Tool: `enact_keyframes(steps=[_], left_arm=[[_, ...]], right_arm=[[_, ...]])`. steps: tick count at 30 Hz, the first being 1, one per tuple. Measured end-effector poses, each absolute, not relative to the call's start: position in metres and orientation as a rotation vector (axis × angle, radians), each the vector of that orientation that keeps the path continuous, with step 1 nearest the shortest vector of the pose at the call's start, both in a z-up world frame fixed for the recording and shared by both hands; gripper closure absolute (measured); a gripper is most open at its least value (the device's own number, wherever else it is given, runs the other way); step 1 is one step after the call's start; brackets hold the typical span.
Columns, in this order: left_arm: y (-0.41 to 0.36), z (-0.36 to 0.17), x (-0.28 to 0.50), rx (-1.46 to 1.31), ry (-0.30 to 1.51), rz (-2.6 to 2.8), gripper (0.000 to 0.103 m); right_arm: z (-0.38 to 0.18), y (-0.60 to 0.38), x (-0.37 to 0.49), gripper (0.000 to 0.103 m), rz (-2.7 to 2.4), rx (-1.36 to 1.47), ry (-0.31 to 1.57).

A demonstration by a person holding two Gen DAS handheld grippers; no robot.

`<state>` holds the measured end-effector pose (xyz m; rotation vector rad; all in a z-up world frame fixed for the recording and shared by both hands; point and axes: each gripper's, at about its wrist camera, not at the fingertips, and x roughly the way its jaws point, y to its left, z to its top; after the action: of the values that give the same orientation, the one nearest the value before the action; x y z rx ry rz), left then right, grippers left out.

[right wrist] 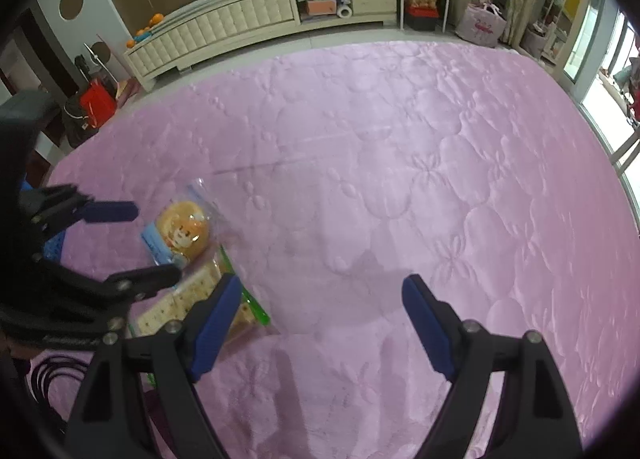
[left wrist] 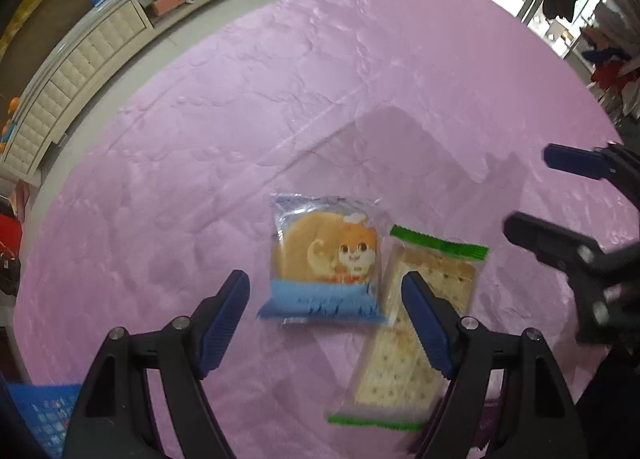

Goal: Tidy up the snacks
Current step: 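Grasp the small blue cake bag with the left tool while the right tool approaches the cracker pack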

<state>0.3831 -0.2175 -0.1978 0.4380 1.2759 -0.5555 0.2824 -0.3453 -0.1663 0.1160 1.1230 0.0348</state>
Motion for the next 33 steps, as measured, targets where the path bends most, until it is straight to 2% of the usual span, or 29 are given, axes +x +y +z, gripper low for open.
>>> enact_keyframes(steps=[5,6,7,9,17,25,33], left_arm=[[-0.232,-0.203,0.387,0.470,1.269,-0.544,0.027],[-0.233,-0.203,0.389,0.465,1.268,-0.533,0.034],[-0.233,-0.203,0.390,0.455,1.275,-0.533,0.046],[-0.232,-0.205,0.392,0.452,1.294,-0.519,0.050],[-0.214,-0.199,0.379,0.411,1.297,-0.455,0.052],[-0.137,-0.165,0.334,0.219,1.274,-0.325,0.052],[-0.080,-0.137,0.294,0.141,1.231,-0.256,0.052]], right_arm=[[-0.167,-0.350,0.283,0.017,0.036,0.129,1.122],[-0.166,-0.350,0.283,0.017,0.037,0.132,1.124],[-0.166,-0.350,0.283,0.017,0.039,0.137,1.124],[-0.166,-0.352,0.283,0.017,0.046,0.149,1.125],[-0.164,-0.346,0.282,0.017,0.070,0.164,1.136],[-0.172,-0.329,0.278,0.017,0.149,0.187,1.174],[-0.182,-0.306,0.275,0.017,0.148,0.375,1.261]])
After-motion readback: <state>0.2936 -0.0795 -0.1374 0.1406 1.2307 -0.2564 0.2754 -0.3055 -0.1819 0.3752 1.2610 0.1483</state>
